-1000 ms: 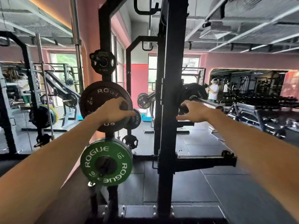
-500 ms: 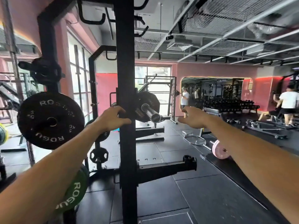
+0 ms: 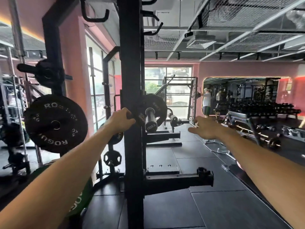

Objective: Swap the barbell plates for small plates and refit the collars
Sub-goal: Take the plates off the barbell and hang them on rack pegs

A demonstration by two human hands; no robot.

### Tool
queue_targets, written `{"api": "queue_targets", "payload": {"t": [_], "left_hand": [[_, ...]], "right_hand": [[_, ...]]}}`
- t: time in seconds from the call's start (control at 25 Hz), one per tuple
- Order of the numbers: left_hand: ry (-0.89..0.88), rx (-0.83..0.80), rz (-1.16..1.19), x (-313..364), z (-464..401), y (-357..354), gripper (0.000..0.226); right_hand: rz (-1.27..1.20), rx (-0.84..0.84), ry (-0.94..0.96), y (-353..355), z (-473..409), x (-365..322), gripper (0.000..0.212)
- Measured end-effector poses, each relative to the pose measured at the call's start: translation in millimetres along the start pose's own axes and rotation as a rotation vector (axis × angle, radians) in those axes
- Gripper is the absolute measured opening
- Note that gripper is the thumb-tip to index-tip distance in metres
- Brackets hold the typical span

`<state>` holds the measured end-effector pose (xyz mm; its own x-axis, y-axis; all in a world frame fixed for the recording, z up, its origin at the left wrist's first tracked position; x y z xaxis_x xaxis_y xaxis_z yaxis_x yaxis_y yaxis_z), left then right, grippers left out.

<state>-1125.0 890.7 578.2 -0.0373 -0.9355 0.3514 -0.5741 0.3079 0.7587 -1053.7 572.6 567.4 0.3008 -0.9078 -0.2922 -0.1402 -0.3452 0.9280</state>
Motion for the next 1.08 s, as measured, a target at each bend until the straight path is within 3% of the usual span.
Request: {"api": "queue_targets", "payload": {"t": [0.56,0.8,1.08], "left_hand": [[0.017,0.088,0.01,-73,-187,-96,0.051],[-0.069,0.125,0.019,-74,-258,-135,0.056],[-0.14,0.196,-0.372,-80,-283,-157,0.034]], "right_hand": [[-0.023,0.052,-0.018,-88,-219,-35,0.068],[-0.096,0.038,-0.024,-128,-298,-55,0.06],[-0.285,0.084,-0.053,-156,-342,-79,0.072]]}}
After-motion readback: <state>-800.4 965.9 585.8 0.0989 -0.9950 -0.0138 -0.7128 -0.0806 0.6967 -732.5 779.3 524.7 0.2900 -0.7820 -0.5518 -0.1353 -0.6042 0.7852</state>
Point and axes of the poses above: each hand's wrist, its own z-axis away from the middle knuckle, its own y-axis out of the back of the hand, x = y × z, the point moved 3 cm from there along -z, towards the middle knuckle, and after that the axes turned 7 degrees about -y, right-handed, at the moved point
